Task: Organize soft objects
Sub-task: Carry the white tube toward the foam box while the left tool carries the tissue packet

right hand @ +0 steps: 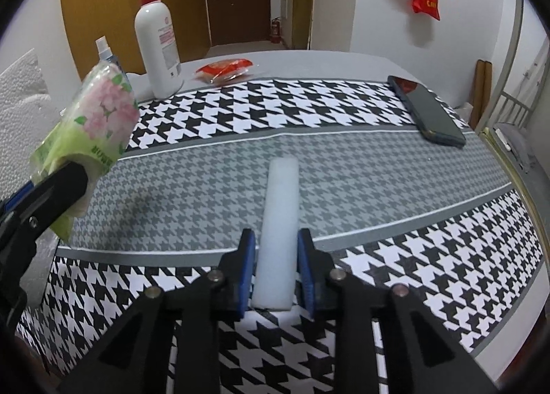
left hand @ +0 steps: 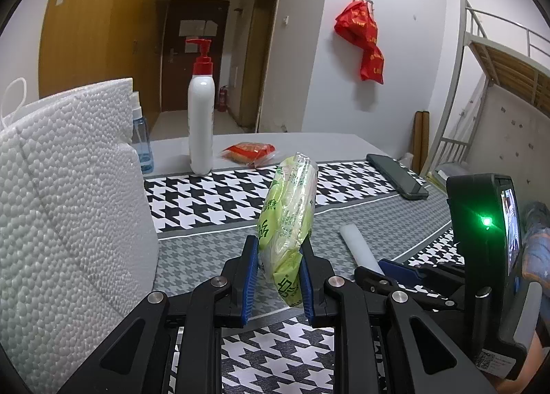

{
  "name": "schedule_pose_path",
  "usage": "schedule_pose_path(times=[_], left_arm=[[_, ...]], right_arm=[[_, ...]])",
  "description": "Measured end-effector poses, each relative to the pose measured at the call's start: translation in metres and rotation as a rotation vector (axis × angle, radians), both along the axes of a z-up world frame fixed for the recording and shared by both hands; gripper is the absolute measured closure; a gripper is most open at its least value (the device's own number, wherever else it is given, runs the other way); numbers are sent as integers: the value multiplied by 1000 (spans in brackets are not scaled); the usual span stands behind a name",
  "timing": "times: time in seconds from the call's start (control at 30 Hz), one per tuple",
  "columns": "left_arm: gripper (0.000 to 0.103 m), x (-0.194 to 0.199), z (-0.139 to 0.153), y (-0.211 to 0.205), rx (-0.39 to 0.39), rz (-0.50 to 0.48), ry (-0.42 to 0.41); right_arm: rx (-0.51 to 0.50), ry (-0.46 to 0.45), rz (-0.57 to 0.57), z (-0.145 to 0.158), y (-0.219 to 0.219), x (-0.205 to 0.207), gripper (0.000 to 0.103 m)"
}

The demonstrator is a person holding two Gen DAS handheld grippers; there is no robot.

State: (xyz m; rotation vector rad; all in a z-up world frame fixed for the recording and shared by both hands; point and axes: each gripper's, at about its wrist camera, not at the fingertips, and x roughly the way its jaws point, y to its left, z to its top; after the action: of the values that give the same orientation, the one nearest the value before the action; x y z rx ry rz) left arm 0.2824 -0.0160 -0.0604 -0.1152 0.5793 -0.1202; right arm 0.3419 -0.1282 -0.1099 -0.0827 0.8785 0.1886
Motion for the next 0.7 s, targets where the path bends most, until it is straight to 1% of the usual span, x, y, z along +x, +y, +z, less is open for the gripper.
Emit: schedule_pose_path(times=[0.03, 0.1, 0.33, 0.7], left_arm=[[79, 0, 0, 0, 1, -1, -1], [79, 0, 0, -1, 4, 0, -2], [79, 0, 0, -5, 20, -8, -9], [79, 0, 1, -8, 31, -18, -11]], right_arm=[[2, -5, -1, 0, -1, -1, 80], [43, -9, 0, -1, -6, -2, 82], [94, -21, 3, 5, -12, -7, 82], [113, -76, 8, 25, -20, -24, 82]])
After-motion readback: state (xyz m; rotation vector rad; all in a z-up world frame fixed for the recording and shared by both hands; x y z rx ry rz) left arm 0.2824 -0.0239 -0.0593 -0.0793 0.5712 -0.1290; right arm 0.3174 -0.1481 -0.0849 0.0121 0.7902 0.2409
